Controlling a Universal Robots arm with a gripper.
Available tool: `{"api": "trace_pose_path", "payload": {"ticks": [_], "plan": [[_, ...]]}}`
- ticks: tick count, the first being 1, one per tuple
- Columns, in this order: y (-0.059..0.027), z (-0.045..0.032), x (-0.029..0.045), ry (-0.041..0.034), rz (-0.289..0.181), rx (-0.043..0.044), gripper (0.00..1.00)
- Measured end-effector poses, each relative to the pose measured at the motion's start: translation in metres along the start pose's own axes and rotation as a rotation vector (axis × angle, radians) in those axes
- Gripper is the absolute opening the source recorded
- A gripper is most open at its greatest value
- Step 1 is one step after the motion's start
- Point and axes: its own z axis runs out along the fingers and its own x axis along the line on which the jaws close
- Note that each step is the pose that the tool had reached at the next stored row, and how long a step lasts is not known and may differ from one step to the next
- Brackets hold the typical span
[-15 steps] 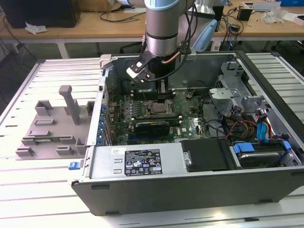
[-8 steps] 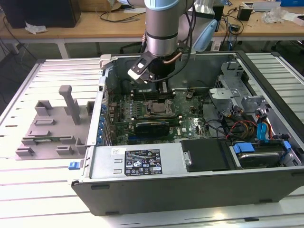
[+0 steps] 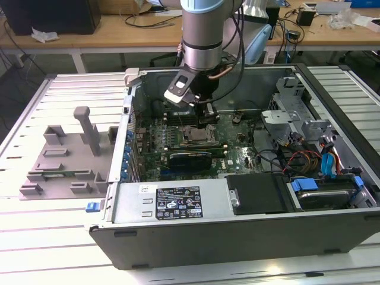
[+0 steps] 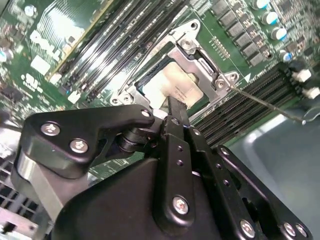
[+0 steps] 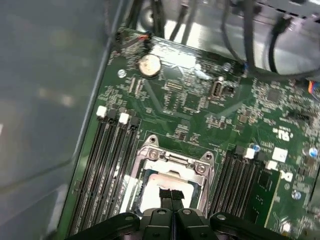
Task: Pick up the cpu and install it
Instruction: 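Close the cpu cover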
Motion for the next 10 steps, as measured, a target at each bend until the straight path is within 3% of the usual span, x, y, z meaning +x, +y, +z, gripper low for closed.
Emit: {"api": "trace_pose_path", "payload": {"ticks": [2,6,10], "plan": [[0.0000,0.0000,0.0000,0.0010,-0.042,-0.0004,0.11],[0.0000,0.0000,0.0000,0.0038,-0.171,-0.0015,0.11],[0.0000,0.0000,0.0000,0.0058,-0.257,-0.0023,0.11]]}}
